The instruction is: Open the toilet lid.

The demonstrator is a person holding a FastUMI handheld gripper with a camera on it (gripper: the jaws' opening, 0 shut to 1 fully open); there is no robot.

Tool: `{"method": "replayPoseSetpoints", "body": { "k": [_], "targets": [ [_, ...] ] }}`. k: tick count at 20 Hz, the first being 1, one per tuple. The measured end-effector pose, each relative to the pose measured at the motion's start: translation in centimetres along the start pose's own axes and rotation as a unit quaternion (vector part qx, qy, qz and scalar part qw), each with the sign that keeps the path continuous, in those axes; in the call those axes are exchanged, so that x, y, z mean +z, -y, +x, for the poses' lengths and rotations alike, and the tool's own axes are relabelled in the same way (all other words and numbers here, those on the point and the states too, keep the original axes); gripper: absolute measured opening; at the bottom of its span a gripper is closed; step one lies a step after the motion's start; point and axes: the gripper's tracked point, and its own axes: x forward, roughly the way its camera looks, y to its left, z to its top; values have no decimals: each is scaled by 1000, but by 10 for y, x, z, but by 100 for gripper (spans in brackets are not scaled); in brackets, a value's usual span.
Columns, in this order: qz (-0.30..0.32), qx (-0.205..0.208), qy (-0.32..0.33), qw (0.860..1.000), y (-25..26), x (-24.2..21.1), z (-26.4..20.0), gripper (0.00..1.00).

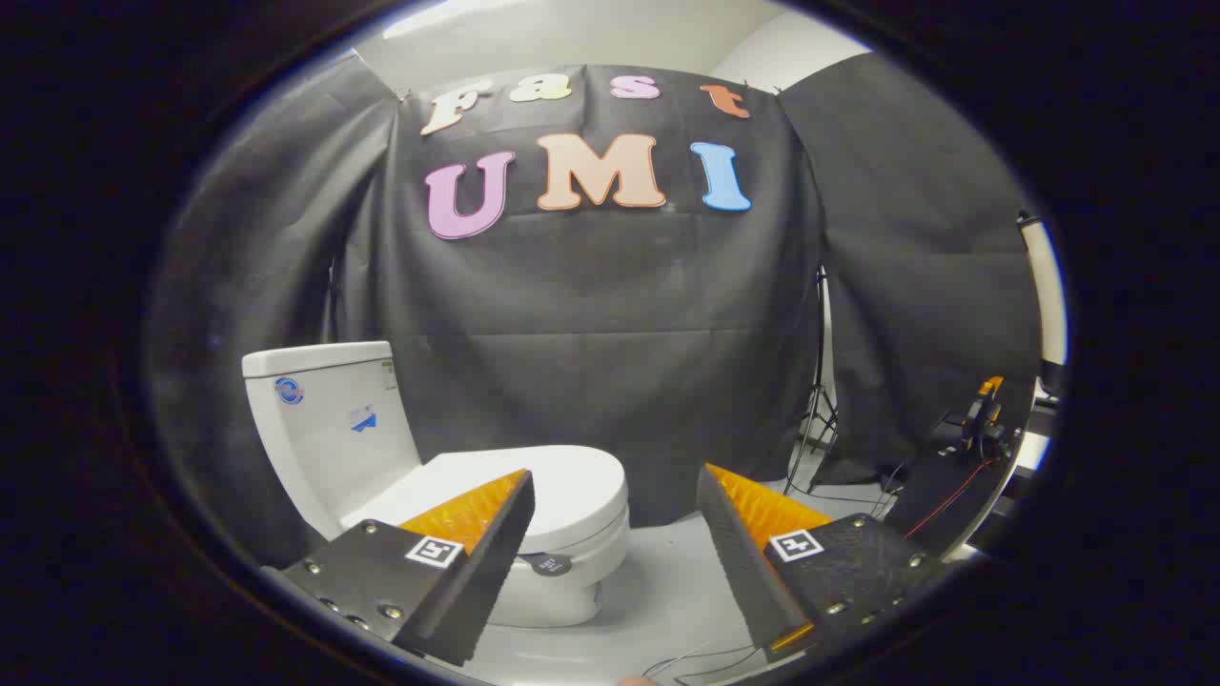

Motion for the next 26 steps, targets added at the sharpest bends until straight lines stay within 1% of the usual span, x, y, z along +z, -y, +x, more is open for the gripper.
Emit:
{"method": "replayPoseSetpoints", "body": {
  "k": [12,19,23,26],
  "targets": [
    [1,8,-9,1000,-13,-7,12,100],
    [19,12,-17,1000,-25,-13,26,100],
    [30,13,-46,998,-32,-29,43,100],
    [25,19,-98,995,-36,-57,55,100]
  ]
}}
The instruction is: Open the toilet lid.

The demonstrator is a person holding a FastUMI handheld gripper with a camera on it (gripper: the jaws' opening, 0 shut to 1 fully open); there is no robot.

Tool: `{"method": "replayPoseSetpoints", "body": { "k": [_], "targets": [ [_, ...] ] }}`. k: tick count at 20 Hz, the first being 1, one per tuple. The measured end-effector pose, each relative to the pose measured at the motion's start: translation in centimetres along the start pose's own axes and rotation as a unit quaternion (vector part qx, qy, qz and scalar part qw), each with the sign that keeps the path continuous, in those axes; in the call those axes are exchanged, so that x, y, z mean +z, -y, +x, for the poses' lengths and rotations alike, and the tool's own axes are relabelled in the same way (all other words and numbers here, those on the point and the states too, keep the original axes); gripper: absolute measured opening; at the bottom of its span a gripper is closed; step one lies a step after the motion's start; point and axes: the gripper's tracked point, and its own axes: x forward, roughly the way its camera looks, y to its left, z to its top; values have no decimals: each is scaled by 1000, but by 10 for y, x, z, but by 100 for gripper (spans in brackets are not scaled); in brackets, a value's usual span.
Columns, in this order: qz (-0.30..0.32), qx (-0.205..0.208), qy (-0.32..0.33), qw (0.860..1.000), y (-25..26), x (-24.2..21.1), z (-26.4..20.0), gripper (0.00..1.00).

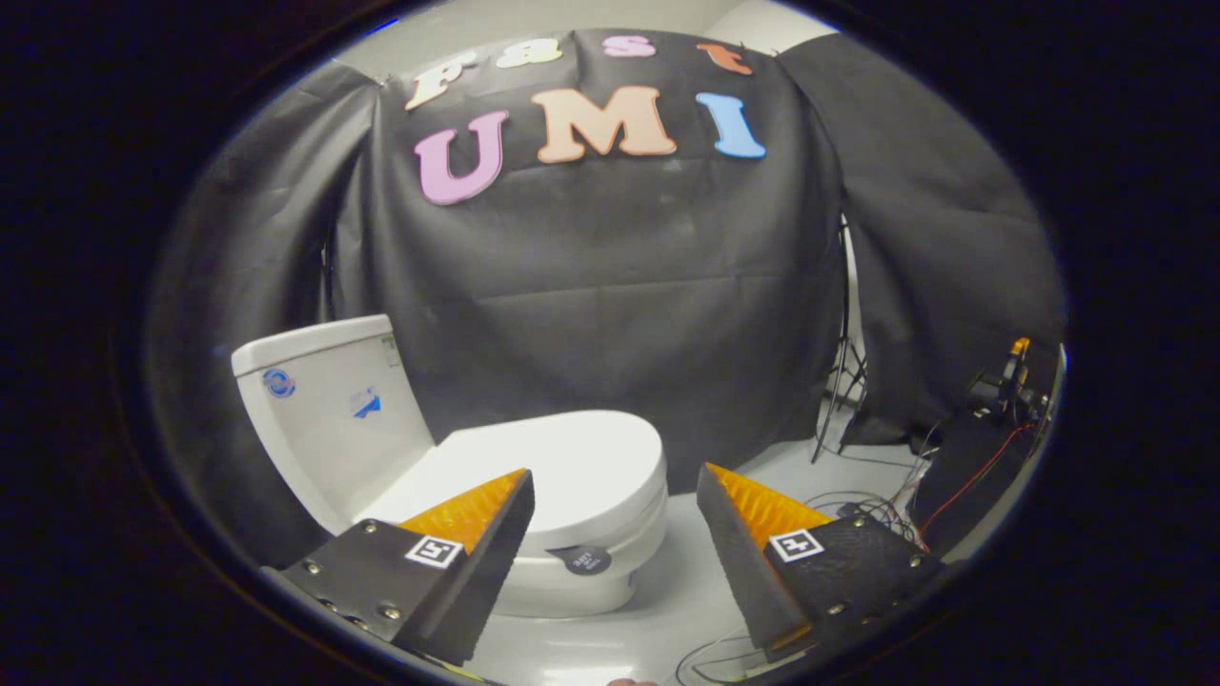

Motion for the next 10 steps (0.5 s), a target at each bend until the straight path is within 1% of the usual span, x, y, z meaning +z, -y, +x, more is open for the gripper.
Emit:
{"method": "replayPoseSetpoints", "body": {
  "k": [3,5,7,10],
  "targets": [
    [24,2,-49,999,2,-22,13,100],
    [60,-2,-89,994,5,-42,21,100],
    [109,-9,-127,986,7,-60,29,100],
    [187,-24,-165,968,9,-83,39,100]
  ]
}}
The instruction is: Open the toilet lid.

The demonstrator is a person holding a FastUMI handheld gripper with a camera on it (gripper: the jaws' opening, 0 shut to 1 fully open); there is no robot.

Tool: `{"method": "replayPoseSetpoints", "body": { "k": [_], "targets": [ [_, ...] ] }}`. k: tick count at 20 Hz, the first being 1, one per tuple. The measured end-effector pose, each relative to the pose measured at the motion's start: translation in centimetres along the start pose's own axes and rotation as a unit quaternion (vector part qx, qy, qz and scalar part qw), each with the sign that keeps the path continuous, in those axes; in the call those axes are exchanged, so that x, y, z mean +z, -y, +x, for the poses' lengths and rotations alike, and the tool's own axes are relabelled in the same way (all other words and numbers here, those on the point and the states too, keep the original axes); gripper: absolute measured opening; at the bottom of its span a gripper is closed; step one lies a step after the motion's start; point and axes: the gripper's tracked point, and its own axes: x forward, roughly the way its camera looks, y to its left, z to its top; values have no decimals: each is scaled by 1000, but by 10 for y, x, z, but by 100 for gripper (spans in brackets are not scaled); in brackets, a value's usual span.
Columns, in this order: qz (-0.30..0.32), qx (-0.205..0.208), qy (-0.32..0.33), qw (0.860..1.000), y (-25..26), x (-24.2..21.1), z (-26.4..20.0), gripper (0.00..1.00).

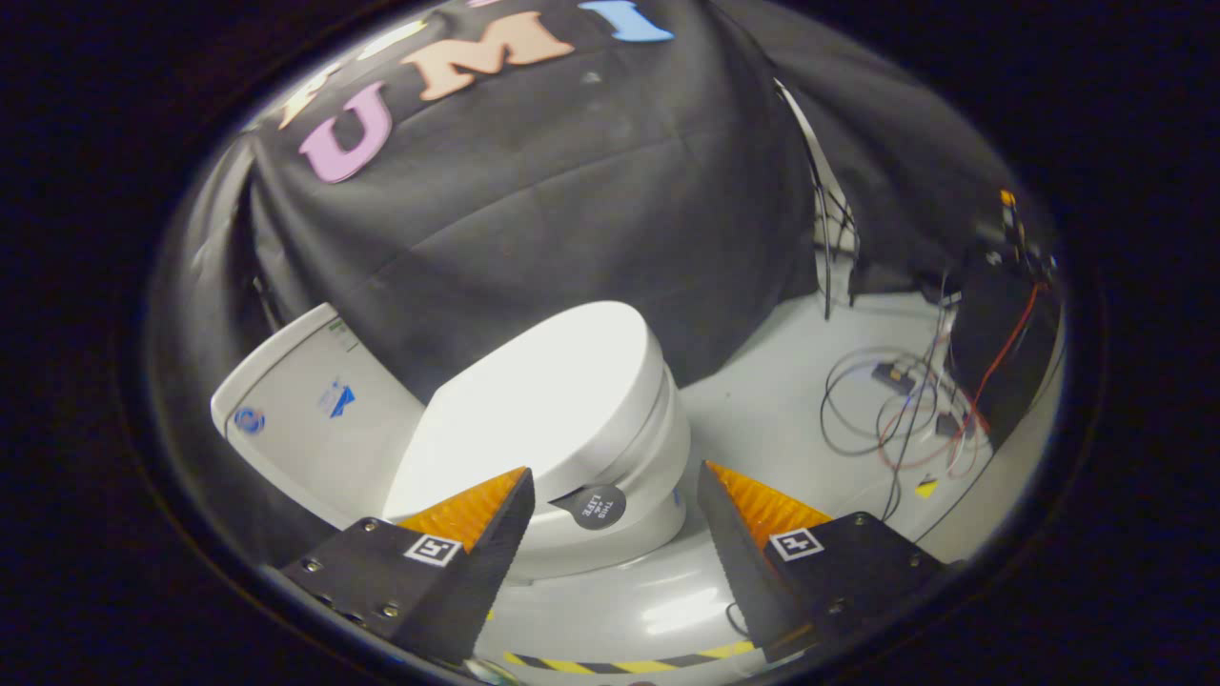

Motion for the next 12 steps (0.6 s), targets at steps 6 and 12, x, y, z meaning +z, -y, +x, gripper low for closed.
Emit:
{"method": "replayPoseSetpoints", "body": {
  "k": [6,12],
  "targets": [
    [143,3,-69,987,-3,-32,28,98],
    [178,27,-100,979,-27,-45,48,97]
  ]
}}
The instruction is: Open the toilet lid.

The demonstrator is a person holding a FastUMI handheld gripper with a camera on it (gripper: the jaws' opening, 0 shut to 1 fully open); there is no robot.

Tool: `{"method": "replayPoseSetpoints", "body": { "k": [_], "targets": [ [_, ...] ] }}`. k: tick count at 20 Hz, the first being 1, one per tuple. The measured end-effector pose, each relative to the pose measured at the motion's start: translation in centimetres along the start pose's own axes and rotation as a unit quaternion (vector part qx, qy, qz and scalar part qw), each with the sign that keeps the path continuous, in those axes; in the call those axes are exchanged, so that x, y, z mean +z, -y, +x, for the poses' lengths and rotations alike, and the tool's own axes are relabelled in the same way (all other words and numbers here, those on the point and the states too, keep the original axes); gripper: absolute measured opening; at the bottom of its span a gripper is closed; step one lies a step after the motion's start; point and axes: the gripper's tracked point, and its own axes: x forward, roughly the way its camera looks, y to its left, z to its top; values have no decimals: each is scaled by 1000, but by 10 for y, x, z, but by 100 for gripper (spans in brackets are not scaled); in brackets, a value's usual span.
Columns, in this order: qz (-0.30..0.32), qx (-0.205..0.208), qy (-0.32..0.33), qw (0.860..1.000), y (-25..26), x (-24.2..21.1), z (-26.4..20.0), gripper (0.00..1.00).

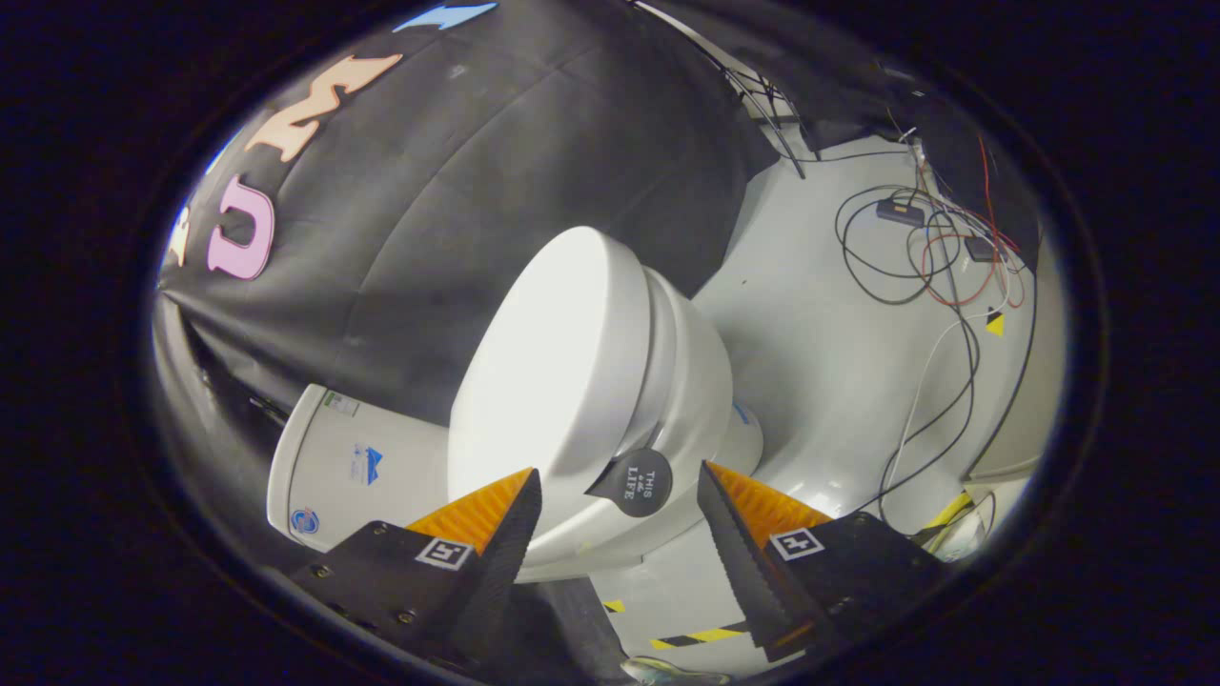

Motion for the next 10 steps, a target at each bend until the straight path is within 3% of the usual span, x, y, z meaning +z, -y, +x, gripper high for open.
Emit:
{"method": "replayPoseSetpoints", "body": {
  "k": [2,4,6,7,10],
  "targets": [
    [10,-1,-8,1000,0,-5,8,97],
    [36,0,-14,999,3,-7,13,82],
    [67,21,-17,997,-4,-6,18,82],
    [76,2,-17,997,8,-4,15,81],
    [98,3,-27,995,11,-8,23,37]
  ]
}}
